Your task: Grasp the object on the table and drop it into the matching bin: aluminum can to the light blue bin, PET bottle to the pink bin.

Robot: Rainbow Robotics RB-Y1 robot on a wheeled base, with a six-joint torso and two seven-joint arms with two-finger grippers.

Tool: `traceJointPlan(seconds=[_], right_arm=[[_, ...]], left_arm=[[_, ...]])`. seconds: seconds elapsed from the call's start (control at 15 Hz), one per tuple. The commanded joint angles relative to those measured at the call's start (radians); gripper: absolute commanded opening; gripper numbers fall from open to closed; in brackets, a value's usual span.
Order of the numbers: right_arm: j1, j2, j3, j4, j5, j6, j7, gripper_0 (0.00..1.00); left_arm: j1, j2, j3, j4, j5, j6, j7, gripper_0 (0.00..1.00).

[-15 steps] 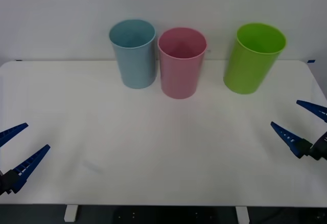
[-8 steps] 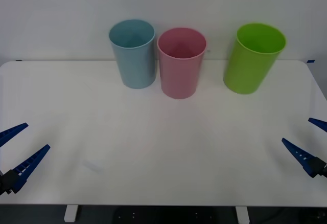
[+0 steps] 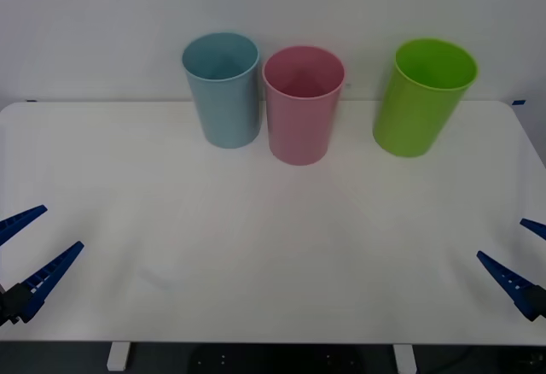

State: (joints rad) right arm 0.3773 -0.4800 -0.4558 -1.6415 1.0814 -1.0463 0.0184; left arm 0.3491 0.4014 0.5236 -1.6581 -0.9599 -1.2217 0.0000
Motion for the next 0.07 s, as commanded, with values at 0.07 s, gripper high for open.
traceJointPlan(seconds=[0.07], right_arm=[[0.0,0.0,0.0,0.0,0.0,0.0,0.0,1.0]], left_arm=[[0.0,0.0,0.0,0.0,0.0,0.0,0.0,1.0]])
